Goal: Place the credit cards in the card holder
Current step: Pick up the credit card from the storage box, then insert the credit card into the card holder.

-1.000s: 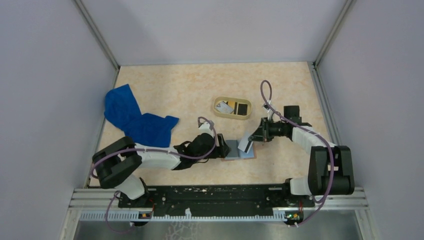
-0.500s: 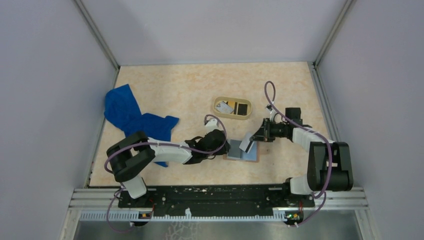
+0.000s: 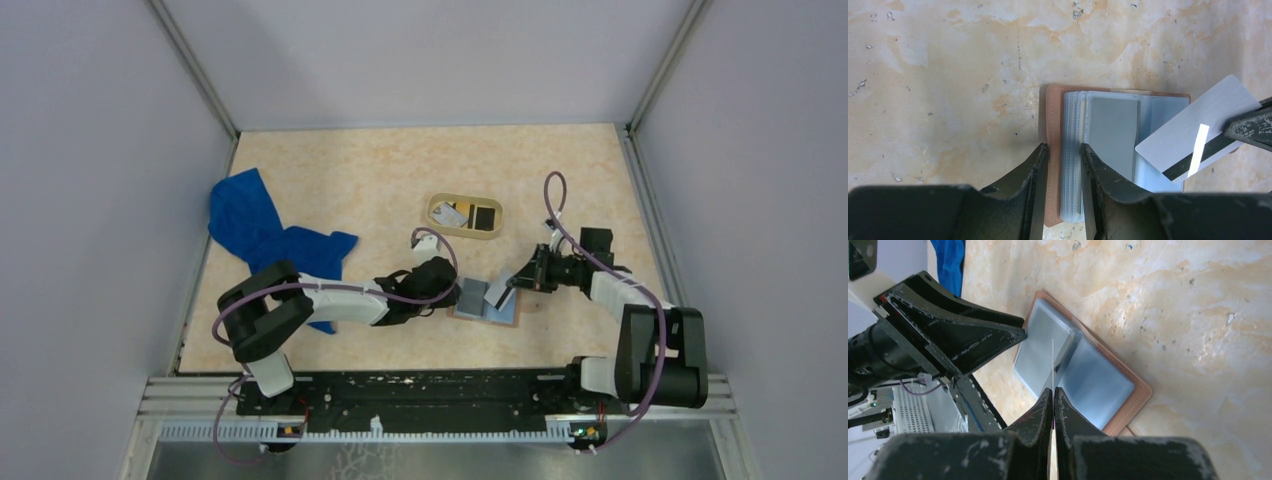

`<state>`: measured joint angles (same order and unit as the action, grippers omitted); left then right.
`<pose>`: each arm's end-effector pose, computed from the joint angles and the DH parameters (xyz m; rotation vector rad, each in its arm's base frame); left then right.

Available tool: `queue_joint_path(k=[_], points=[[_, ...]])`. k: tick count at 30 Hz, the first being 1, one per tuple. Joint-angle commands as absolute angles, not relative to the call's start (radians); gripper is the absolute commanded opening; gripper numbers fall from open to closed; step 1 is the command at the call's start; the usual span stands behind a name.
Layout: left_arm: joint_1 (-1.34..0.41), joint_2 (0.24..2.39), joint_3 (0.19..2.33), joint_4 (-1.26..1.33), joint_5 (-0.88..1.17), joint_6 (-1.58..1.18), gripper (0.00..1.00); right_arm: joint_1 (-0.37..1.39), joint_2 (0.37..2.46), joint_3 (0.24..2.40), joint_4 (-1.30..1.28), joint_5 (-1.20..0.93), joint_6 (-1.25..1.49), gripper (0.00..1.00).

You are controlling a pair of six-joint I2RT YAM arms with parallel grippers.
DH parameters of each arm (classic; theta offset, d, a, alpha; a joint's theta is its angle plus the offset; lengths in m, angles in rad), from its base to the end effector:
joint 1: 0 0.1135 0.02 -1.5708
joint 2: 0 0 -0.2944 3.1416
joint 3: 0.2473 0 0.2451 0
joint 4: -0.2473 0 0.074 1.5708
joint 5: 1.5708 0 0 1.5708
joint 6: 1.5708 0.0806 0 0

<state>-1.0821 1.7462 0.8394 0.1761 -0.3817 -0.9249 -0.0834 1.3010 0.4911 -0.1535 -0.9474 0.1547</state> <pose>0.2030 -0.3178 0.1539 -0.0173 2.3182 -0.6302 0.2226 0.0471 0.1671 -0.0942 2.3392 1.2100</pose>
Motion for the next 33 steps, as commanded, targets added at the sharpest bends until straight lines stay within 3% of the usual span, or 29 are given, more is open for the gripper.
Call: queue_joint_path(k=[1, 33], points=[[-1.083, 1.791, 0.837, 0.055, -0.416, -0.931, 0.34, -0.092, 1.248, 0.464, -0.113, -0.937, 0.192, 0.0], [-1.048, 1.773, 0.822, 0.13, -0.39, -0.864, 0.35, -0.074, 1.528, 0.477, -0.107, -0.99, 0.195, 0.0]])
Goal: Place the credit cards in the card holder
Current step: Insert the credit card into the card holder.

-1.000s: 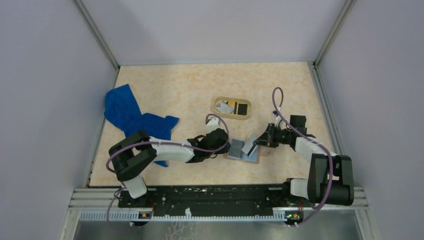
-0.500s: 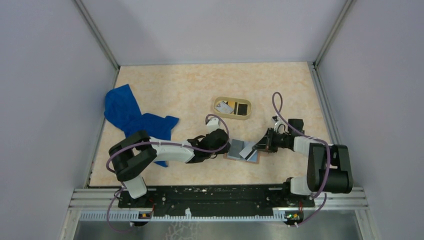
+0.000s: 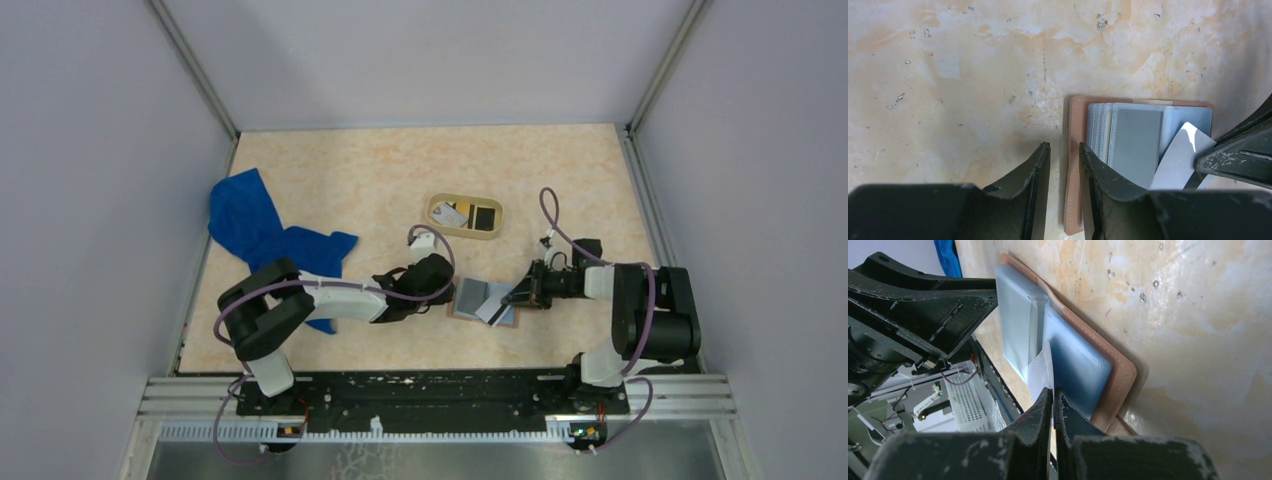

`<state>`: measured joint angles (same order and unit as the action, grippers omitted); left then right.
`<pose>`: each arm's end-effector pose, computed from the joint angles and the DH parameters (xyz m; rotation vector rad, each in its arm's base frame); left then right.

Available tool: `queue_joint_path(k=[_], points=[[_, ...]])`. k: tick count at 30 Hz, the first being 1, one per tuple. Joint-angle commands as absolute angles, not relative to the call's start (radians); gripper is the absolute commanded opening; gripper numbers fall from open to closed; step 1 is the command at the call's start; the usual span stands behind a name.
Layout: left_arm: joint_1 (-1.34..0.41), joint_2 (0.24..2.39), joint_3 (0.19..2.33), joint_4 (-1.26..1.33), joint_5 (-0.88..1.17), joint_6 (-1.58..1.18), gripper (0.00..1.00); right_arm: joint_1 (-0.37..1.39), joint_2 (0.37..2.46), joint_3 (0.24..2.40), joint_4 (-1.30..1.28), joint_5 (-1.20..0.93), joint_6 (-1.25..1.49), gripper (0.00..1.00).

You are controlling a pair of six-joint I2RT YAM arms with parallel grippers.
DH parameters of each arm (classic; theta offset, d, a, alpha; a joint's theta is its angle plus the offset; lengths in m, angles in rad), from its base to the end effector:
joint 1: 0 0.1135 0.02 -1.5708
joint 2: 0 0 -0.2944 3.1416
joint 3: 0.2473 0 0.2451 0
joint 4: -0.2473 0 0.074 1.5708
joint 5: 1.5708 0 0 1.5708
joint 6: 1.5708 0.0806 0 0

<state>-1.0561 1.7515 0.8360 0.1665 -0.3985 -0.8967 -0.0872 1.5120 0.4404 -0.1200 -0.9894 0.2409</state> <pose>0.2113 -0.3101 0.1503 -0.0186 2.3148 -0.5716 0.2180 0.0486 0.1176 0.1537 2.5207 1.3880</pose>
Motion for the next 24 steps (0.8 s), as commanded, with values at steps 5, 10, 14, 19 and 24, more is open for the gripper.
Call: queue_joint_path(k=[5, 10, 14, 19, 24], points=[[-1.044, 1.777, 0.823, 0.149, -0.368, -0.851, 0.35, -0.052, 1.531, 0.49, -0.095, -0.995, 0.178, 0.0], [-1.043, 1.77, 0.815, 0.168, -0.345, -0.832, 0.36, -0.037, 1.544, 0.502, -0.089, -1.006, 0.168, 0.0], [-1.036, 1.764, 0.807, 0.183, -0.323, -0.817, 0.35, -0.02, 1.57, 0.514, -0.087, -1.027, 0.161, 0.0], [-1.029, 1.764, 0.801, 0.19, -0.31, -0.807, 0.36, -0.016, 1.62, 0.535, -0.102, -1.048, 0.156, 0.0], [-1.021, 1.763, 0.805, 0.196, -0.3, -0.792, 0.36, -0.016, 1.668, 0.576, -0.189, -0.994, 0.161, 0.0]])
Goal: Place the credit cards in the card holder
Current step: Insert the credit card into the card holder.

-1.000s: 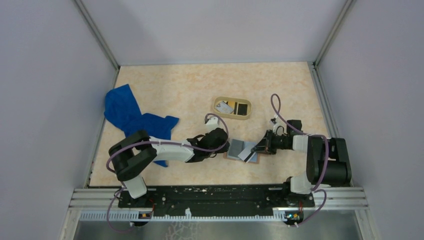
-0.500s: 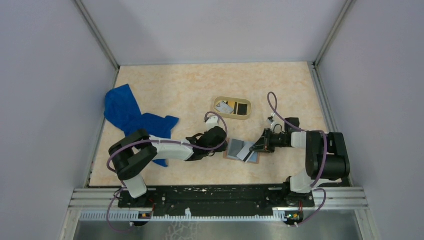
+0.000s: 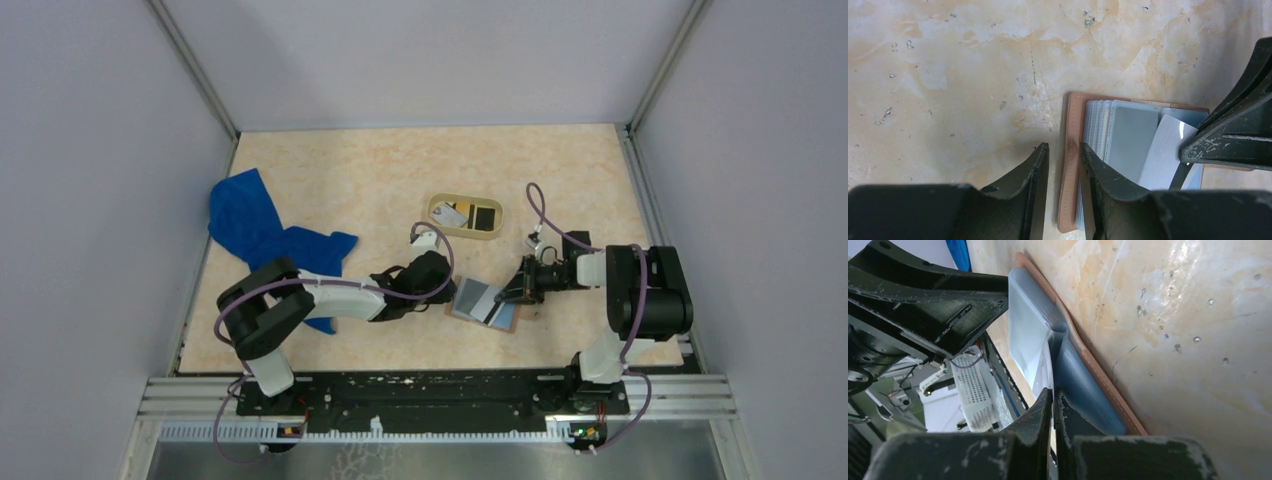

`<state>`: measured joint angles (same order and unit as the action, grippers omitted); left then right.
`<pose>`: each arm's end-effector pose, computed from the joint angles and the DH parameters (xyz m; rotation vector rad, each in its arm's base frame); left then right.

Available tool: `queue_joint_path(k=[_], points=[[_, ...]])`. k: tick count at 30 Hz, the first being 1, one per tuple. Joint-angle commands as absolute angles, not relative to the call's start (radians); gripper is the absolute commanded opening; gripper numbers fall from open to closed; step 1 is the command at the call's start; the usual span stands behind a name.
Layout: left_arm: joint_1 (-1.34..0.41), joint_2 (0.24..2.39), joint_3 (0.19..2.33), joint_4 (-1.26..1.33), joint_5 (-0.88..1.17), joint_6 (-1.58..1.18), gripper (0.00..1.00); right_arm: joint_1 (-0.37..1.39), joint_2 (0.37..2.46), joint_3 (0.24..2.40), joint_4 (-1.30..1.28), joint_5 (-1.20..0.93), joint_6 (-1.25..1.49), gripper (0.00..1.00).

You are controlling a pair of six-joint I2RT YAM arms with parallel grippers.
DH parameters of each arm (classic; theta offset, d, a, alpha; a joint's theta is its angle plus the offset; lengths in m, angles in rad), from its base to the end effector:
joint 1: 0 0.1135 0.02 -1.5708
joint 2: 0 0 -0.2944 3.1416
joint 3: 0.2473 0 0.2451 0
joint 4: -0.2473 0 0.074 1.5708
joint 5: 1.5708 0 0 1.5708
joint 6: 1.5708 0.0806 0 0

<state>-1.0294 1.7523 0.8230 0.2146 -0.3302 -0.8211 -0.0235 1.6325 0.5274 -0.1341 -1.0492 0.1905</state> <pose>0.2166 -0.3095 0.1501 0.0654 2.3128 -0.6095 0.2372 0.0643 0.1140 0.0265 2.5334 1.4894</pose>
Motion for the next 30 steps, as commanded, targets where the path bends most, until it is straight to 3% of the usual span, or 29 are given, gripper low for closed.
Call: queue_joint_path(k=[1, 11, 30], points=[[-1.018, 1.764, 0.805, 0.197, -0.298, -0.79, 0.36, -0.016, 1.672, 0.58, -0.197, -0.989, 0.163, 0.0], [-1.012, 1.768, 0.816, 0.212, -0.277, -0.767, 0.35, -0.012, 1.691, 0.605, -0.254, -0.91, 0.175, 0.0], [-1.01, 1.786, 0.82, 0.243, -0.229, -0.745, 0.35, 0.058, 1.757, 0.676, -0.261, -0.945, 0.143, 0.02]])
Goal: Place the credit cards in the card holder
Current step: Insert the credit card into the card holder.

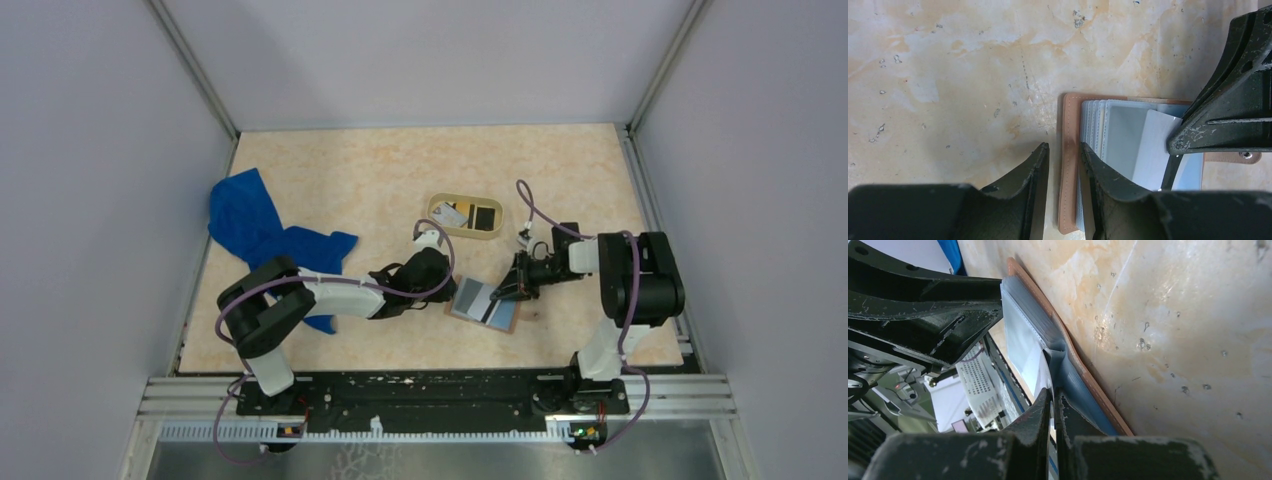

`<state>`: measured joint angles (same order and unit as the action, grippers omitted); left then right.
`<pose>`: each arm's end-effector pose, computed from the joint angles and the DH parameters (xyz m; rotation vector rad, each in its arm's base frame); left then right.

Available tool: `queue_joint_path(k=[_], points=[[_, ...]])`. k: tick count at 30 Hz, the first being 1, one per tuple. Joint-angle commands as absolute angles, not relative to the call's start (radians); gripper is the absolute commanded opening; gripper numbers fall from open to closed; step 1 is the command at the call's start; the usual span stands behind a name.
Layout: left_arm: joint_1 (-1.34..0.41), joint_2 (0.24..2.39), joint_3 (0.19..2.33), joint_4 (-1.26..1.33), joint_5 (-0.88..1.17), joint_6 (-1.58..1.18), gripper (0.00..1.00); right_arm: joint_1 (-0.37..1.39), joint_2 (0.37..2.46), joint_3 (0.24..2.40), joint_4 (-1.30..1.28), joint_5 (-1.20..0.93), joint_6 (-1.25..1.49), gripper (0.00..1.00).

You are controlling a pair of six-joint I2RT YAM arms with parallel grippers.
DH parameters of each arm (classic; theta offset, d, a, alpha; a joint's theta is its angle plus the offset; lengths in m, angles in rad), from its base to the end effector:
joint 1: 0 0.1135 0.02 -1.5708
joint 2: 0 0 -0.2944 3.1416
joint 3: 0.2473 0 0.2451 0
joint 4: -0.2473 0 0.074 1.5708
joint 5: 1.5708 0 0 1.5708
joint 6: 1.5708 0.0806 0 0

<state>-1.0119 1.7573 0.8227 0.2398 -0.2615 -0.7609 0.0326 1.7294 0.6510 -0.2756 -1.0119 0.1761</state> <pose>0.2195 -0.3117 0.1501 0.1485 2.3172 -0.6483 0.2545 0.0767 0.1092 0.0307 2.6627 1.4948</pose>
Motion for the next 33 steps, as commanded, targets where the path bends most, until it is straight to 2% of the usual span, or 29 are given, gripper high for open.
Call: queue_joint_path(k=[1, 6, 11, 14, 17, 21, 23, 28, 33], points=[[-1.011, 1.786, 0.821, 0.242, -0.231, -0.745, 0.36, 0.061, 1.763, 0.682, -0.262, -0.95, 0.142, 0.04], [-1.008, 1.767, 0.824, 0.23, -0.256, -0.739, 0.37, 0.069, 1.816, 0.727, -0.287, -0.981, 0.118, 0.13], [-1.005, 1.689, 0.811, 0.219, -0.288, -0.686, 0.49, 0.069, 1.852, 0.768, -0.341, -1.0, 0.079, 0.19], [-1.004, 1.616, 0.748, 0.282, -0.236, -0.618, 0.54, 0.069, 1.841, 0.771, -0.346, -0.999, 0.073, 0.22], [-1.006, 1.54, 0.671, 0.409, -0.119, -0.57, 0.55, 0.069, 1.833, 0.774, -0.349, -1.0, 0.069, 0.23], [-1.017, 1.505, 0.612, 0.56, 0.069, -0.601, 0.51, 0.069, 1.832, 0.776, -0.353, -0.998, 0.064, 0.24], [-1.054, 1.524, 0.635, 0.571, 0.079, -0.616, 0.49, 0.069, 1.833, 0.778, -0.354, -0.997, 0.062, 0.24], [-1.197, 1.625, 0.813, 0.408, -0.071, -0.621, 0.44, 0.069, 1.832, 0.781, -0.359, -0.993, 0.058, 0.24], [-1.268, 1.777, 1.024, 0.168, -0.247, -0.638, 0.27, 0.069, 1.832, 0.782, -0.361, -0.991, 0.057, 0.24]])
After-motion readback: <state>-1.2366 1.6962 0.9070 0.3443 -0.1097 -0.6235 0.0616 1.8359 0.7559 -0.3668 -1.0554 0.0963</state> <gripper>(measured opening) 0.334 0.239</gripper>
